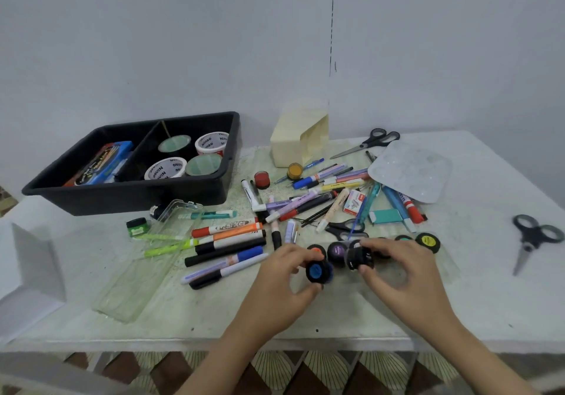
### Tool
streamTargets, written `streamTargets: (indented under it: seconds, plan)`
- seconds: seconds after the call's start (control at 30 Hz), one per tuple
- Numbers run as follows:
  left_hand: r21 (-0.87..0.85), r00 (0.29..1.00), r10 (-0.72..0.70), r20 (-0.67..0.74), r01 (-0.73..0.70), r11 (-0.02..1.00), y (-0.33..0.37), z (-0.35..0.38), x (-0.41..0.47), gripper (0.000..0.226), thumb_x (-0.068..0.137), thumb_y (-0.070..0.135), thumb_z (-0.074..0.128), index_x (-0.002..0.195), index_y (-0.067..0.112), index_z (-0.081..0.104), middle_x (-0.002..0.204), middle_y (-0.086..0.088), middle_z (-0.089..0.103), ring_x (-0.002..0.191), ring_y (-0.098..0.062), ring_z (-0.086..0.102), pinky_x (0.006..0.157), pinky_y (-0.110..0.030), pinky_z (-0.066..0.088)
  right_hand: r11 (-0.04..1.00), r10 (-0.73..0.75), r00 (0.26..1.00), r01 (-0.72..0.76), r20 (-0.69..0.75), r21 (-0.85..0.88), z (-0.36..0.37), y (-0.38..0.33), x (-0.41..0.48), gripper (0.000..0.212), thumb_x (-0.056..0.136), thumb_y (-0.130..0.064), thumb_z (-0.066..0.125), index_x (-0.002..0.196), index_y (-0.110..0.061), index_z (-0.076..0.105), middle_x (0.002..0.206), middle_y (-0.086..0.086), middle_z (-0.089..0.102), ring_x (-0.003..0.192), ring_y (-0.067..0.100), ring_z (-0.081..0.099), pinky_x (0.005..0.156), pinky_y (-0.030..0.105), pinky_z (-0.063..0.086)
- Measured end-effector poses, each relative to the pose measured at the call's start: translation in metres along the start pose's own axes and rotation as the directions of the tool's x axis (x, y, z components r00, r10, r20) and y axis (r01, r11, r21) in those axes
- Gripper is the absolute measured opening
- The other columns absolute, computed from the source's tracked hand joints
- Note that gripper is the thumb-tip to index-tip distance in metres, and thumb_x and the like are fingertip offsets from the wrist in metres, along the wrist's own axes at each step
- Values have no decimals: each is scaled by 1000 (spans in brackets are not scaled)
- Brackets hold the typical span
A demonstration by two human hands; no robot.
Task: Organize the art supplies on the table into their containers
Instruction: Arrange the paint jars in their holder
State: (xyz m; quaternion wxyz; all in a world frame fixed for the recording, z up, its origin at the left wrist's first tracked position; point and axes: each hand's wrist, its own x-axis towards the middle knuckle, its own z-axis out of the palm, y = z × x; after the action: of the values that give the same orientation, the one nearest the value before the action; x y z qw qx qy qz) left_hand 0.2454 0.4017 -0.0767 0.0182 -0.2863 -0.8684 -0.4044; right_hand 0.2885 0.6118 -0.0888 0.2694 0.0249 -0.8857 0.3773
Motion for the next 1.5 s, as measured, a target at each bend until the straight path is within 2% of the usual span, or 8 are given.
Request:
streamTargets:
  seconds: [0.23, 0.43, 0.6, 0.77, 0.93, 1.1, 1.27, 1.5]
  plan:
    - [121, 998, -14, 65, 6, 993, -1, 4, 2, 39, 82, 32, 68, 120, 32, 60, 106, 23, 49, 103, 9, 45, 89, -6, 34, 998, 11, 999, -9, 39, -63, 1, 2, -11, 37, 70, -52, 59, 107, -46, 59, 97, -31, 58, 102, -8, 45, 93, 8, 21]
    - [170, 998, -46, 44, 38, 985, -3, 7, 5, 36, 86, 33, 65, 121, 31, 61, 101, 21, 49, 98, 5, 45, 88, -12, 37, 990, -28, 993, 43, 112, -132, 6, 1, -9, 34, 72, -55, 56, 105, -47, 58, 97, -33, 55, 105, -9, 42, 93, 9, 17]
    - [158, 999, -51, 2, 50, 986, -4, 7, 3, 33, 83, 33, 68, 115, 30, 64, 101, 21, 53, 98, 6, 47, 89, -13, 37, 978, -34, 986, 66, 163, -199, 12, 2, -6, 34, 79, -59, 48, 104, -45, 65, 92, -27, 56, 92, -3, 45, 82, 27, 27]
    - [131, 999, -44, -14, 46, 990, -6, 8, 1, 31, 81, 33, 70, 112, 29, 66, 99, 24, 52, 99, 6, 48, 89, -12, 38, 971, -28, 990, 60, 141, -232, 16, -2, -7, 29, 83, -51, 44, 99, -45, 68, 86, -26, 59, 86, -1, 50, 75, 23, 22]
    - [105, 999, -42, -10, 43, 994, -10, 9, 2, 31, 81, 31, 70, 111, 29, 66, 102, 21, 55, 102, 5, 49, 92, -17, 40, 989, 77, 977, -50, 197, -138, 16, 0, -6, 24, 78, -52, 48, 97, -52, 62, 84, -35, 57, 93, -11, 46, 85, 13, 20]
    - [126, 1000, -27, 1, 27, 992, -11, 9, 2, 30, 82, 33, 68, 113, 30, 65, 102, 25, 52, 103, 7, 46, 92, -15, 38, 978, 51, 992, -26, 116, -209, 16, -2, -6, 30, 76, -54, 45, 91, -46, 69, 81, -26, 57, 84, 3, 48, 73, 28, 26]
    - [100, 999, -30, 20, 28, 995, -13, 6, 3, 26, 83, 35, 67, 108, 35, 64, 102, 27, 50, 103, 7, 46, 86, -7, 35, 969, 4, 990, 31, 139, -247, 14, -2, 0, 28, 77, -53, 47, 83, -41, 71, 79, -20, 52, 81, 6, 45, 70, 28, 27]
    - [56, 995, -82, -52, 85, 995, -25, -15, 28, 16, 86, 24, 63, 100, 31, 66, 98, 19, 55, 97, 6, 50, 83, -12, 40, 982, -11, 980, 48, 198, -182, 18, -8, 50, 19, 82, -42, 61, 76, -28, 72, 80, -14, 57, 81, 10, 48, 74, 32, 34]
